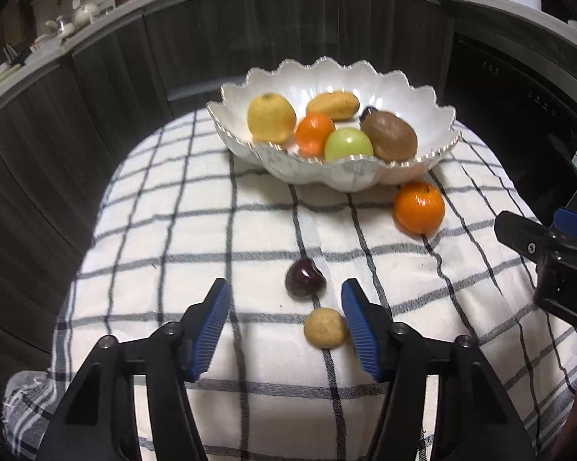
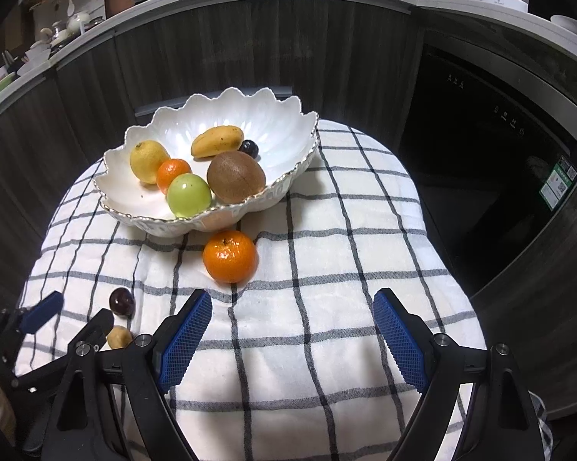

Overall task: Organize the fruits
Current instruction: 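Lower the left tool onto a small tan round fruit and close it, then close the right tool on the second orange mandarin while the left tool holds the tan fruit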

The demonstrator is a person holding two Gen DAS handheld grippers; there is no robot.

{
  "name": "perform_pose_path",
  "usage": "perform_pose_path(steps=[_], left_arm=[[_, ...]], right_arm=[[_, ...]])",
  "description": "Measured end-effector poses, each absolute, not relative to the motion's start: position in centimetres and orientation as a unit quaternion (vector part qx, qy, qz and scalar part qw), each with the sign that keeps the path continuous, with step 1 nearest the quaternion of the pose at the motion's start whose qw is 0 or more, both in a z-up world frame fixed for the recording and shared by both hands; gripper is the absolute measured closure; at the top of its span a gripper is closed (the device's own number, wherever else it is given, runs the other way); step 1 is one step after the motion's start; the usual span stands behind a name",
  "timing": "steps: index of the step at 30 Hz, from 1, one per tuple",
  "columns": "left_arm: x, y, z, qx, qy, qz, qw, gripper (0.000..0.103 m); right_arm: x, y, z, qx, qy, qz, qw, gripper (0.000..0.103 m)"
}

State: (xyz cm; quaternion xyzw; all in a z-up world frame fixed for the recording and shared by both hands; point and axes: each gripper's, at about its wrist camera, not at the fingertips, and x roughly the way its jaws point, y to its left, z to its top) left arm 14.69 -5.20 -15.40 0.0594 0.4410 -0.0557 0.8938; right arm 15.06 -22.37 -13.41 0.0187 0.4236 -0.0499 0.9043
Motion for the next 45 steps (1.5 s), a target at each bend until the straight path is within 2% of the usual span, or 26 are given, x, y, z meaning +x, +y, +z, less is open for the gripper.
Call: perform_pose_path(steps=[8,13,18,21,45], left_arm=[[14.7,-5.6,-16.5,0.052,0.456,-0.061,0.886,0.047],[14.7,-5.7,-17.3,0.047,0.462,-0.067,0.883,0.06],[14.8,-5.8,-18.0,0.04,0.473,-0.075,0.877,0.065],[14.8,-6.0,-17.9,0.043,0.475,-0.081,0.875,0.076],[16.4,-2.3,-15.2,0.038,0.444,-0.033,0.895,0.076]], right_arm=[[15.2,-22.8,-14.5,0.026,0.435,-0.052,0.899,0.016],[15.2,-23.0,-15.4,0.03,0.444,-0.052,0.894,0.016],[15.3,-22.8,-15.5,0.029,0.446,-0.05,0.893,0.016],[15.3,-22.9,-15.4,0.03,0.444,-0.05,0.894,0.016],[18.9,-20.1,-15.3,0.012,0.433,-0.014,0.901,0.016]])
